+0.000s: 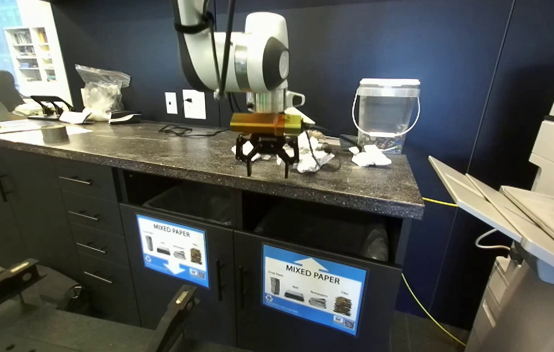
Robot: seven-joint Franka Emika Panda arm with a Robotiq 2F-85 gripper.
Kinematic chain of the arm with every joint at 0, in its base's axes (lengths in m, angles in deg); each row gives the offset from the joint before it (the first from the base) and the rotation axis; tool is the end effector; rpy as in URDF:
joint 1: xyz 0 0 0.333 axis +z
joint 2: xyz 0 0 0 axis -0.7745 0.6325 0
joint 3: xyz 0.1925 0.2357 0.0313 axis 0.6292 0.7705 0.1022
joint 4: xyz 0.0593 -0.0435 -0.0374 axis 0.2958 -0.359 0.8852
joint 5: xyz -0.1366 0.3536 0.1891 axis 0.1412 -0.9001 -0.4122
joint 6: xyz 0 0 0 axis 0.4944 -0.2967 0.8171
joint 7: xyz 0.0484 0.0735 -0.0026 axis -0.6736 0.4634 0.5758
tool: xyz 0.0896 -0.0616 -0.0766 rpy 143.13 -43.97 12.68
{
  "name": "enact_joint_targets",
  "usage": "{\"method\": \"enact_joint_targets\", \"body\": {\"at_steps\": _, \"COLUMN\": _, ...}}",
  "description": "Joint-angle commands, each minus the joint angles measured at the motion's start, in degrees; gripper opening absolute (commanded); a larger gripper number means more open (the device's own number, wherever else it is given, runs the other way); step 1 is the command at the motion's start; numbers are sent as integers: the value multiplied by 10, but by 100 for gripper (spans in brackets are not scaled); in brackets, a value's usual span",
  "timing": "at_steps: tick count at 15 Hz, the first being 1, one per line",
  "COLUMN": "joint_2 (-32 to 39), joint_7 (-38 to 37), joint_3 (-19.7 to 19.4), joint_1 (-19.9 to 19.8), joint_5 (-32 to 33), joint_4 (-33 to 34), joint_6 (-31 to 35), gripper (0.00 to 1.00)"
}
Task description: Pick up the papers from the counter and put them in the bin
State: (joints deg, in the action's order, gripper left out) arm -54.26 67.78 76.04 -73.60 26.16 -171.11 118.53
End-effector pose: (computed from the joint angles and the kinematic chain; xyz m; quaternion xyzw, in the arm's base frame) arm 0.5992 -0.0870 0.1230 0.9937 0.0702 0.0869 0.0075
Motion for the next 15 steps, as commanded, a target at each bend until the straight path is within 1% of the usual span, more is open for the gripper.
{"method": "enact_joint_targets", "body": {"at_steps": 1, "joint_2": -47, "joint_7": 48, "joint_3": -41, "joint_1": 52, "joint_5": -60, "joint_4": 70, "joint_6": -46, "gripper": 100}}
{"method": "enact_joint_targets", "body": {"at_steps": 4, "joint_2": -44, "joint_7": 58, "joint_3": -82, "joint_1": 86, "joint_5": -63, "joint_4": 144, "joint_6": -75, "gripper": 100}}
{"method": "enact_joint_targets", "body": {"at_steps": 8, "joint_2": -9, "joint_7": 46, "joint_3": -128, "joint_1": 123, "joint_5": -47, "joint_4": 218, "joint_6": -141, "gripper": 100}}
{"method": "enact_joint_targets", "body": {"at_steps": 10, "joint_2": 15, "joint_7": 35, "joint_3": -141, "joint_1": 132, "joint_5": -52, "joint_4": 249, "joint_6": -169, "gripper": 100}}
{"method": "enact_joint_targets", "body": {"at_steps": 12, "joint_2": 47, "joint_7": 24, "joint_3": -146, "joint_1": 134, "joint_5": -67, "joint_4": 282, "joint_6": -192, "gripper": 100}}
{"method": "enact_joint_targets", "body": {"at_steps": 13, "joint_2": 64, "joint_7": 20, "joint_3": -143, "joint_1": 128, "joint_5": -82, "joint_4": 298, "joint_6": -195, "gripper": 100}}
{"method": "enact_joint_targets", "body": {"at_steps": 15, "joint_2": 93, "joint_7": -6, "joint_3": -152, "joint_1": 127, "joint_5": -96, "joint_4": 322, "joint_6": -188, "gripper": 100}}
